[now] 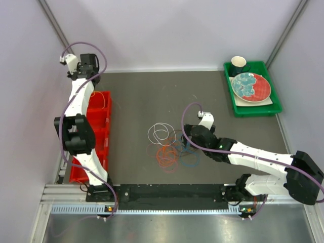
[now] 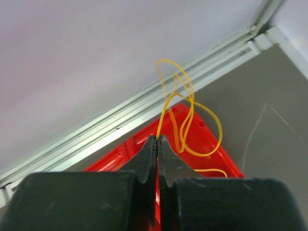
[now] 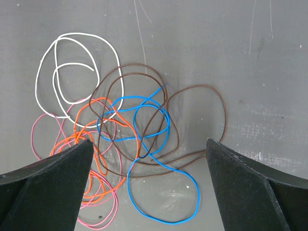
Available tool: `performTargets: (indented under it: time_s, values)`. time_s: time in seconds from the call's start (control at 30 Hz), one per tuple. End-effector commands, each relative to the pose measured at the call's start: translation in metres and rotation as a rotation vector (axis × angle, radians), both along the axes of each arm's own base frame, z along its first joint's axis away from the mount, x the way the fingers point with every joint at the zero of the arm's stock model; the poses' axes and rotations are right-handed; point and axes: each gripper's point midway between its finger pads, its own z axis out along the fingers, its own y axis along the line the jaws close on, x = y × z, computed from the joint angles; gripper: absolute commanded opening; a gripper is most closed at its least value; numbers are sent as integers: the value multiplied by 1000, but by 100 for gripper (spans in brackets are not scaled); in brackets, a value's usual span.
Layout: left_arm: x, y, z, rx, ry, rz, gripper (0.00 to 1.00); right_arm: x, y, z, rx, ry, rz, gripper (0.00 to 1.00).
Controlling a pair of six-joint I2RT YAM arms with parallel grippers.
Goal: Untangle the cables
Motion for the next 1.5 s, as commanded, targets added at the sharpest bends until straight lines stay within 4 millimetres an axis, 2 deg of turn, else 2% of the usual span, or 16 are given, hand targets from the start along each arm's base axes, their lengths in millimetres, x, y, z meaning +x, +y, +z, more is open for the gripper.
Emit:
performTargets:
  time_s: [0.0,0.07,0.3,0.4,0.6,0.63,0.67,0.7,0.73,0.9,1.0,1.2,1.33,1.37,1.43,1.47]
  values:
    - [7,-19,10,35,-100,-26,0,10,12,22,54,-47,6,99]
    - [3,-27,13,44,-116,-45,0,9,12,21,54,-47,6,99]
    - [-14,-48,-40,-63,-47,-88,0,9,12,22,54,-46,8,99]
    - [-14,-53,-52,-91,-37,-105,0,9,13,22,55,-47,10,99]
    - [-8,-59,-54,-117,-25,-146,0,9,13,21,55,-47,10,99]
    - [-6,-65,-55,-137,-23,-178,10,9,13,22,55,-47,10,99]
    - [-4,-68,-52,-141,-23,-203,32,9,13,22,54,-47,9,99]
    - [-5,-70,-44,-145,-32,-216,47,9,13,22,54,-47,8,99]
    - [-7,-70,-39,-149,-36,-220,71,10,13,21,54,-46,8,99]
    - [-17,-83,3,-157,-104,-300,95,10,13,20,46,-41,9,99]
    - [-27,-113,25,-128,-97,-386,99,10,13,21,49,-44,9,99]
    - [-62,-182,29,-127,-8,-589,98,9,11,23,55,-48,6,99]
    - [-94,-232,11,-206,39,-783,93,7,9,24,62,-50,3,99]
    - [-105,-245,-3,-224,75,-834,91,7,9,23,62,-49,2,99]
    - [-122,-258,-6,-254,78,-895,87,6,8,25,66,-50,-1,99]
    - [-135,-273,-20,-280,112,-950,86,6,7,25,69,-52,-4,99]
